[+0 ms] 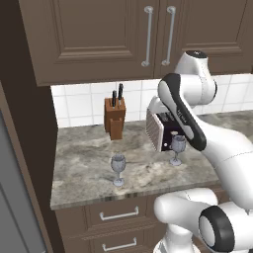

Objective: Retrieve the wine glasses from the counter and place one next to each plate.

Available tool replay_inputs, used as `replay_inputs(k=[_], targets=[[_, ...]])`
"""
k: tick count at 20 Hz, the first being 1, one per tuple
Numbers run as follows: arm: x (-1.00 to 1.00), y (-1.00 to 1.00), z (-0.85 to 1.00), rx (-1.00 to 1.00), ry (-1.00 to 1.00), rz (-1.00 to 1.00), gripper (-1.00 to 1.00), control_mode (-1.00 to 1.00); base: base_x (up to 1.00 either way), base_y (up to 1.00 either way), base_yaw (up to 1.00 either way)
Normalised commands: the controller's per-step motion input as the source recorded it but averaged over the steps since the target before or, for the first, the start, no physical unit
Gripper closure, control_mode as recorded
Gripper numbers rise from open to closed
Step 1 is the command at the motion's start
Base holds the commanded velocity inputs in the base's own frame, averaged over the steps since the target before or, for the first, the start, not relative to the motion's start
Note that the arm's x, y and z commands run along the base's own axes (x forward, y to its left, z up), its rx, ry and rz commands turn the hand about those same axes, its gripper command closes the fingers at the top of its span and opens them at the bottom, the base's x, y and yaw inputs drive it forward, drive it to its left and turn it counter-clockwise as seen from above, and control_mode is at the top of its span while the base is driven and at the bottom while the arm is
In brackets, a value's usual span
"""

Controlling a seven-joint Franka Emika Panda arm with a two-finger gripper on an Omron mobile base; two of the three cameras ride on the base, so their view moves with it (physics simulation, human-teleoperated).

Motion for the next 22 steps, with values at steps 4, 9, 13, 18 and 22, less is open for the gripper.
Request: replay_inputs(k=[4,9,13,18,22], targets=[[-0.31,0.06,0.0,0.02,-0.03,-0.04,-1.0,-1.0,0.0,0.0,0.0],[-0.57,0.0,0.0,0.11,-0.13,-0.39,-1.0,-1.0,0.0,0.0,0.0],[-0.46,0.0,0.0,0.04,-0.14,-0.54,-1.0,-1.0,0.0,0.0,0.0],[-0.15,-0.13,0.0,0.11,-0.02,-0.4,-1.0,-1.0,0.0,0.0,0.0],[-0.01,-0.38,0.05,0.41,0.0,-0.22,-1.0,-1.0,0.0,0.0,0.0]])
